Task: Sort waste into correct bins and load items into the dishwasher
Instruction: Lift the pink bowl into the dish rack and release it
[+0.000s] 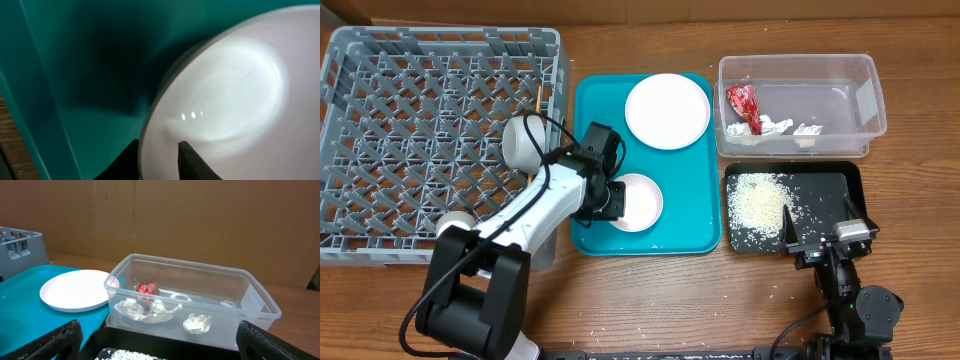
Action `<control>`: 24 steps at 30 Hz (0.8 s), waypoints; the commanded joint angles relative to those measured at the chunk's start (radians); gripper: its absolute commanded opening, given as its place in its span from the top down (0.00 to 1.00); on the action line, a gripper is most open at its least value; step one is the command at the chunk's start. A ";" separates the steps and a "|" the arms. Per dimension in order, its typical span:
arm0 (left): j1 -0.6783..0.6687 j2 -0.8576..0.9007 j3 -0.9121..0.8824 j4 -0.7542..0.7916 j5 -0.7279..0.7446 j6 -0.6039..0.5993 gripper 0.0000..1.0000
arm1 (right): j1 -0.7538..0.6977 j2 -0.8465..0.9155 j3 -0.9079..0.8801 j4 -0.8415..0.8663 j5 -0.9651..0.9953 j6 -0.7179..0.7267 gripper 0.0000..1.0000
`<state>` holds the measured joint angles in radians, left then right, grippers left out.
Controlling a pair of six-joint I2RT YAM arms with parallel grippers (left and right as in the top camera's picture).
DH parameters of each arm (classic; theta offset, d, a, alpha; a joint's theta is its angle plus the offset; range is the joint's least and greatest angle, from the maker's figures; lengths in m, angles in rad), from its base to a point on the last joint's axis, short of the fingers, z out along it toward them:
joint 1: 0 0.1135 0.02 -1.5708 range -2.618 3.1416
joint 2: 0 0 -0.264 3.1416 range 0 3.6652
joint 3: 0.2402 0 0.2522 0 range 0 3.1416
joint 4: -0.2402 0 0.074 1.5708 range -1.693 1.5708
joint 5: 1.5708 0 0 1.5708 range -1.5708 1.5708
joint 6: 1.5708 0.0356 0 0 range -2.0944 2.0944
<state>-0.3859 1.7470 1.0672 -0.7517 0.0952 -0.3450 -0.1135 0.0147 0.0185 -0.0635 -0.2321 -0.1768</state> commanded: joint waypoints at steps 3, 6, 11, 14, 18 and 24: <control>-0.002 -0.001 -0.020 0.017 -0.024 -0.037 0.96 | -0.005 -0.012 -0.011 0.006 -0.001 0.006 0.00; 0.011 -0.001 0.045 -0.055 -0.026 -0.036 0.96 | -0.005 -0.012 -0.011 0.006 -0.001 0.006 0.00; 0.061 -0.012 0.350 -0.344 -0.130 -0.036 0.96 | -0.005 -0.012 -0.011 0.006 -0.001 0.006 0.00; 0.076 -0.014 0.584 -0.552 -0.352 -0.037 0.96 | -0.005 -0.012 -0.011 0.006 -0.001 0.006 0.00; 0.078 -0.014 0.786 -0.709 -0.752 -0.037 0.96 | -0.005 -0.012 -0.011 0.006 -0.001 0.006 0.00; 0.111 -0.009 0.761 -0.724 -1.191 -0.082 0.96 | -0.005 -0.012 -0.011 0.006 -0.001 0.006 0.00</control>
<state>-0.3012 1.7233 1.8565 -1.4776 -0.7486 -0.3729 -0.1135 0.0147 0.0185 -0.0635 -0.2321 -0.1768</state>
